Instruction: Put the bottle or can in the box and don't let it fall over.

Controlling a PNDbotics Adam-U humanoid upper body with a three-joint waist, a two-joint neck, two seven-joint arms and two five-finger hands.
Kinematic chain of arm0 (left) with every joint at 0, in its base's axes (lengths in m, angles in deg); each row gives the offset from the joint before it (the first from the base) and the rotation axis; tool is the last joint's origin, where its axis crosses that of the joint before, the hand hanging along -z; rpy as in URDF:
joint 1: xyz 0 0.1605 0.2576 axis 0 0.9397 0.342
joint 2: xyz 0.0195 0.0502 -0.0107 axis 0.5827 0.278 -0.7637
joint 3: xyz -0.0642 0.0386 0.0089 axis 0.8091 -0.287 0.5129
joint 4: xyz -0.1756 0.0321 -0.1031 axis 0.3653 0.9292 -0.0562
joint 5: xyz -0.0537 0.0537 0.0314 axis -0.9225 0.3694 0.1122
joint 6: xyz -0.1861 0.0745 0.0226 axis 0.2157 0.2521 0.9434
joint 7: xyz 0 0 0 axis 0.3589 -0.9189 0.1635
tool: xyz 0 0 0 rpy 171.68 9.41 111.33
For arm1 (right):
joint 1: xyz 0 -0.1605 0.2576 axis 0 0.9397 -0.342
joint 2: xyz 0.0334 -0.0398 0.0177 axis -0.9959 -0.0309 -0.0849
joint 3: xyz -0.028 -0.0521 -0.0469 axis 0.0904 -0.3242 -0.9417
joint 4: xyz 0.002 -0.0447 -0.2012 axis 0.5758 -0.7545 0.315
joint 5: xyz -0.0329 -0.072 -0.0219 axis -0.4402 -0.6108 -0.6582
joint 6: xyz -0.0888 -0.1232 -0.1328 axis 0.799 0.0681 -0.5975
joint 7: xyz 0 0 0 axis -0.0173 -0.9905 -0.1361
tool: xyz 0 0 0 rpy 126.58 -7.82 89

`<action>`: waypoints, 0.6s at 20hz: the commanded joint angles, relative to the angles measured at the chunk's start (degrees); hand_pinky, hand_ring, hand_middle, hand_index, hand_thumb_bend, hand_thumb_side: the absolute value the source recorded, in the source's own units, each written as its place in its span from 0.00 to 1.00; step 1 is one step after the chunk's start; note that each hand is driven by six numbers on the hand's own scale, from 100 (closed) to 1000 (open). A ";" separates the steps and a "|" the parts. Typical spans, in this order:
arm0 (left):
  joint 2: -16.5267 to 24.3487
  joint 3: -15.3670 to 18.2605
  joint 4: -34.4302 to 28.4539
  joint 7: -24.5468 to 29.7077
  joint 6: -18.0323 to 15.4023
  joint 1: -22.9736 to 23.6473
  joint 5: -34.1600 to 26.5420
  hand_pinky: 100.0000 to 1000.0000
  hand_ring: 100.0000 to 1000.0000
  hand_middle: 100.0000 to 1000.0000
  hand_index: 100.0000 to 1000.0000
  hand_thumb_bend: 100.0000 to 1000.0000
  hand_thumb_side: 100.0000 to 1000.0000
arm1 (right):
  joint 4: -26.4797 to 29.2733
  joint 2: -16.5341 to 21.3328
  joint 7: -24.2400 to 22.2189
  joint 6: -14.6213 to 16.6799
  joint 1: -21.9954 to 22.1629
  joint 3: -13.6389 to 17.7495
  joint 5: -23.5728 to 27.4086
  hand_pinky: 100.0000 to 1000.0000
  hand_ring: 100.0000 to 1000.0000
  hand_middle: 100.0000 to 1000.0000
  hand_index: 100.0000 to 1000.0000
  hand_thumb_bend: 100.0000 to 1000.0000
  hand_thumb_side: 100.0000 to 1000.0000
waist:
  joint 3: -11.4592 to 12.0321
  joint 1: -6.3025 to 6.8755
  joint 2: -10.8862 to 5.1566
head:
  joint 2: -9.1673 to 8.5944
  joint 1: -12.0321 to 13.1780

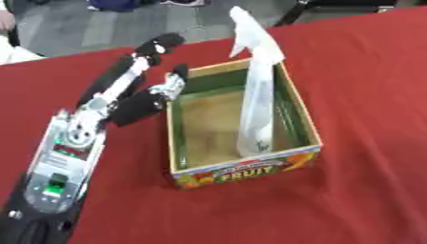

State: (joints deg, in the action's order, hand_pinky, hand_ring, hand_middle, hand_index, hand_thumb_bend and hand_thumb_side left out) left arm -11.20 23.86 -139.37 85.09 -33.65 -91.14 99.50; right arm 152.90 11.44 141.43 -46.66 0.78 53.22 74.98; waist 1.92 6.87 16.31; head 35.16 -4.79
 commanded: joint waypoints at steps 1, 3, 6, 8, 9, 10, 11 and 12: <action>5.38 4.57 -5.16 -2.66 0.87 2.05 -2.73 0.96 1.00 1.00 1.00 0.07 0.88 | 0.61 1.30 0.02 -0.17 0.26 1.20 -0.71 0.55 0.44 0.43 0.63 0.00 1.00 | 0.39 -0.90 -0.89 | -0.56 -0.84; 7.97 7.26 -7.86 -4.32 1.56 4.45 -4.39 0.82 1.00 1.00 0.93 0.09 0.88 | 0.61 0.85 0.02 -0.21 0.62 1.29 -0.99 0.55 0.44 0.43 0.63 0.00 1.00 | 0.64 -1.45 -0.69 | -0.61 -1.04; 8.37 11.19 -11.58 -6.76 1.04 7.52 -6.84 0.69 1.00 1.00 0.86 0.06 0.76 | 0.61 0.29 0.02 -0.71 1.24 0.62 -1.61 0.55 0.45 0.44 0.64 0.00 0.97 | 0.91 -2.23 -0.54 | -0.63 -0.80; 6.91 13.40 -12.34 -8.33 0.44 8.79 -8.41 0.68 1.00 1.00 0.84 0.07 0.74 | 0.61 -0.49 0.02 -1.94 1.81 -0.40 -2.37 0.56 0.46 0.45 0.65 0.00 1.00 | 1.16 -2.90 -0.77 | -0.12 -0.52; 6.44 14.10 -12.39 -9.10 0.41 9.14 -9.18 0.67 1.00 1.00 0.84 0.09 0.76 | 0.61 -0.94 0.02 -2.63 2.03 -0.81 -2.80 0.56 0.46 0.45 0.65 0.00 1.00 | 1.21 -3.20 -0.88 | 0.09 -0.34; 5.83 14.76 -12.06 -9.90 0.74 9.34 -9.97 0.67 1.00 1.00 0.84 0.11 0.78 | 0.61 -1.55 0.02 -3.37 2.41 -1.20 -3.27 0.56 0.46 0.45 0.65 0.00 1.00 | 1.25 -3.59 -1.06 | 0.40 -0.02; 5.29 15.26 -11.59 -10.69 1.08 9.43 -10.76 0.67 1.00 1.00 0.84 0.14 0.80 | 0.61 -2.10 0.02 -4.09 2.77 -1.54 -3.76 0.56 0.46 0.45 0.65 0.00 1.00 | 1.27 -3.91 -1.25 | 0.76 0.34; 4.82 15.50 -11.20 -11.42 1.12 9.47 -11.50 0.67 1.00 1.00 0.85 0.17 0.81 | 0.61 -2.55 0.02 -4.66 3.07 -1.82 -4.18 0.56 0.46 0.45 0.65 0.00 0.99 | 1.28 -4.15 -1.42 | 1.06 0.70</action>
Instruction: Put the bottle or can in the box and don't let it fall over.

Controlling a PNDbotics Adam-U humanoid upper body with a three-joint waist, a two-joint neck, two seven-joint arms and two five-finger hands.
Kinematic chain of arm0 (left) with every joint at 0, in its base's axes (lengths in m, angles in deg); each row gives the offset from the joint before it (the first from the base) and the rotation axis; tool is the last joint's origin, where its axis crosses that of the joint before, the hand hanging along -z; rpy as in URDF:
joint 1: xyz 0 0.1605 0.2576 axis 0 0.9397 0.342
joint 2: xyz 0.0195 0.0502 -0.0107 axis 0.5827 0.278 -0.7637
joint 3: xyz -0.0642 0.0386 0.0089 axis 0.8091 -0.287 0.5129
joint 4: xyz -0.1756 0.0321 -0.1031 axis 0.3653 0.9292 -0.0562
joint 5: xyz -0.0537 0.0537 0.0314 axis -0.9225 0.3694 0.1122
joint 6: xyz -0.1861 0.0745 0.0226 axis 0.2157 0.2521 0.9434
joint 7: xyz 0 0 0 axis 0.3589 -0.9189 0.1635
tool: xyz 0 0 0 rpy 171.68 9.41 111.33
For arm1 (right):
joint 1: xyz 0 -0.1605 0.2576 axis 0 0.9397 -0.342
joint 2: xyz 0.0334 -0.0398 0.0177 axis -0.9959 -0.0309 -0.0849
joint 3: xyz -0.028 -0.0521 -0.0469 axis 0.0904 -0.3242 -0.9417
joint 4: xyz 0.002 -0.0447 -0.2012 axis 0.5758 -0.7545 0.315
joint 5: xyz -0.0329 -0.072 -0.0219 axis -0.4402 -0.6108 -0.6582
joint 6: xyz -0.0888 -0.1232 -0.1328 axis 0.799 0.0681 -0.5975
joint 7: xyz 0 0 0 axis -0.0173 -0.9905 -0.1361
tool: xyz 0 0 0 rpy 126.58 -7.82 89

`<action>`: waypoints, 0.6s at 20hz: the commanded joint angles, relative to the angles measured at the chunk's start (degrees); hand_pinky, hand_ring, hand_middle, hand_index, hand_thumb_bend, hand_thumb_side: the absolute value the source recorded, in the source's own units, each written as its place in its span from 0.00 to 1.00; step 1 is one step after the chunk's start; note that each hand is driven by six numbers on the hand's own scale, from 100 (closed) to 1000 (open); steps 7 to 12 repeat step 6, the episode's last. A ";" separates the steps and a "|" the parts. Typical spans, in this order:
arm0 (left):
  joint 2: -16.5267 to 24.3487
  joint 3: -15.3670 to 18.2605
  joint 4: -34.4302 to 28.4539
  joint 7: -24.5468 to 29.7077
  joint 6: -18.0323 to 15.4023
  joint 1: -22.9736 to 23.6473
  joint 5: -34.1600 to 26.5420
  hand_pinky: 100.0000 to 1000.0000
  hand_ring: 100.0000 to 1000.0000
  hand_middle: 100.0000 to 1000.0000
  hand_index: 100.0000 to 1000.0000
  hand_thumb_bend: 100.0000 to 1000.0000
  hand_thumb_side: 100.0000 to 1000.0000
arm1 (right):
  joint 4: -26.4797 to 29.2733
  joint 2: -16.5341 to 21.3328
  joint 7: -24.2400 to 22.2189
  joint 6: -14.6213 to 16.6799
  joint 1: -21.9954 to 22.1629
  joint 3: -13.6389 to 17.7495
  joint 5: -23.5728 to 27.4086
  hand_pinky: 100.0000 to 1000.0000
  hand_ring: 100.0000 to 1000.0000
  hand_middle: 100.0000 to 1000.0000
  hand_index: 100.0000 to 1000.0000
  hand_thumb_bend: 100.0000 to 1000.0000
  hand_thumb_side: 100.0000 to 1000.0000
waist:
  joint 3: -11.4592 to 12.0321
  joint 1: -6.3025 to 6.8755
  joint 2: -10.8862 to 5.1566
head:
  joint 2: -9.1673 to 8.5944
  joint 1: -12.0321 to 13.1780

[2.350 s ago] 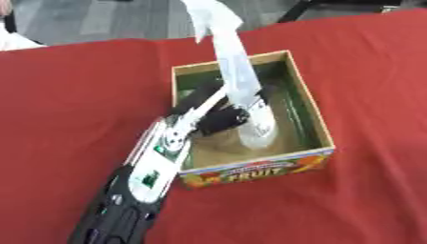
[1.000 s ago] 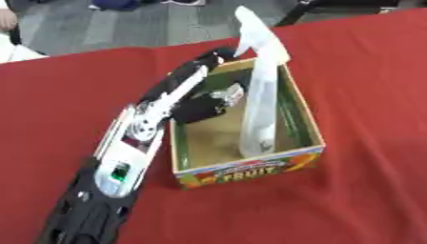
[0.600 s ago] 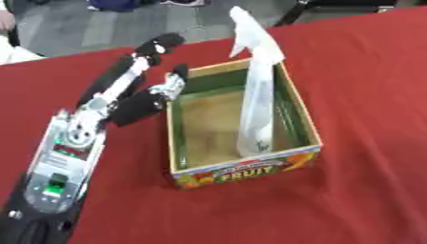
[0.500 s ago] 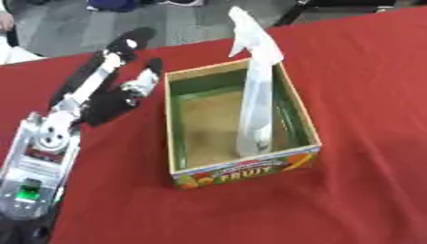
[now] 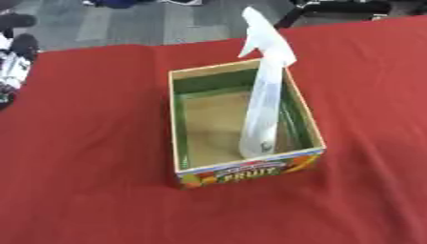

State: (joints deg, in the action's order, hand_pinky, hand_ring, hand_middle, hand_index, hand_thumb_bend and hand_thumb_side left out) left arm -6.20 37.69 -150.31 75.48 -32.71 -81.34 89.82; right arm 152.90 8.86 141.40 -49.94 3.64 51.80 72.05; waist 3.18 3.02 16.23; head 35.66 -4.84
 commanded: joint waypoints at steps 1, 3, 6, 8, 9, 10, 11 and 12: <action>-0.58 1.58 -0.09 -2.54 -0.16 -0.32 -2.55 0.69 1.00 1.00 0.86 0.18 0.80 | 0.61 -0.34 0.05 -1.82 0.45 -0.63 -1.62 0.56 0.46 0.45 0.65 0.00 0.98 | 0.01 -0.49 -1.48 | 0.80 1.07; -1.47 1.04 -0.02 -4.04 -1.37 -0.23 -4.06 0.70 1.00 1.00 0.87 0.24 0.84 | 0.61 -0.96 0.05 -2.44 0.92 -1.14 -2.22 0.56 0.46 0.45 0.65 0.00 0.96 | 0.02 -0.84 -1.73 | 1.26 1.52; -2.71 1.18 1.63 -6.48 -3.07 -0.01 -6.49 0.71 1.00 1.00 0.89 0.39 1.00 | 0.61 -1.52 0.05 -2.53 1.38 -2.22 -2.76 0.56 0.47 0.46 0.65 0.00 0.93 | 0.26 -1.22 -1.87 | 1.62 2.15; -2.71 1.18 1.63 -6.48 -3.07 -0.01 -6.49 0.71 1.00 1.00 0.89 0.39 1.00 | 0.61 -1.52 0.05 -2.53 1.38 -2.22 -2.76 0.56 0.47 0.46 0.65 0.00 0.93 | 0.26 -1.22 -1.87 | 1.62 2.15; -2.71 1.18 1.63 -6.48 -3.07 -0.01 -6.49 0.71 1.00 1.00 0.89 0.39 1.00 | 0.61 -1.52 0.05 -2.53 1.38 -2.22 -2.76 0.56 0.47 0.46 0.65 0.00 0.93 | 0.26 -1.22 -1.87 | 1.62 2.15; -2.71 1.18 1.63 -6.48 -3.07 -0.01 -6.49 0.71 1.00 1.00 0.89 0.39 1.00 | 0.61 -1.52 0.05 -2.53 1.38 -2.22 -2.76 0.56 0.47 0.46 0.65 0.00 0.93 | 0.26 -1.22 -1.87 | 1.62 2.15; -2.71 1.18 1.63 -6.48 -3.07 -0.01 -6.49 0.71 1.00 1.00 0.89 0.39 1.00 | 0.61 -1.52 0.05 -2.53 1.38 -2.22 -2.76 0.56 0.47 0.46 0.65 0.00 0.93 | 0.26 -1.22 -1.87 | 1.62 2.15; -2.71 1.18 1.63 -6.48 -3.07 -0.01 -6.49 0.71 1.00 1.00 0.89 0.39 1.00 | 0.61 -1.52 0.05 -2.53 1.38 -2.22 -2.76 0.56 0.47 0.46 0.65 0.00 0.93 | 0.26 -1.22 -1.87 | 1.62 2.15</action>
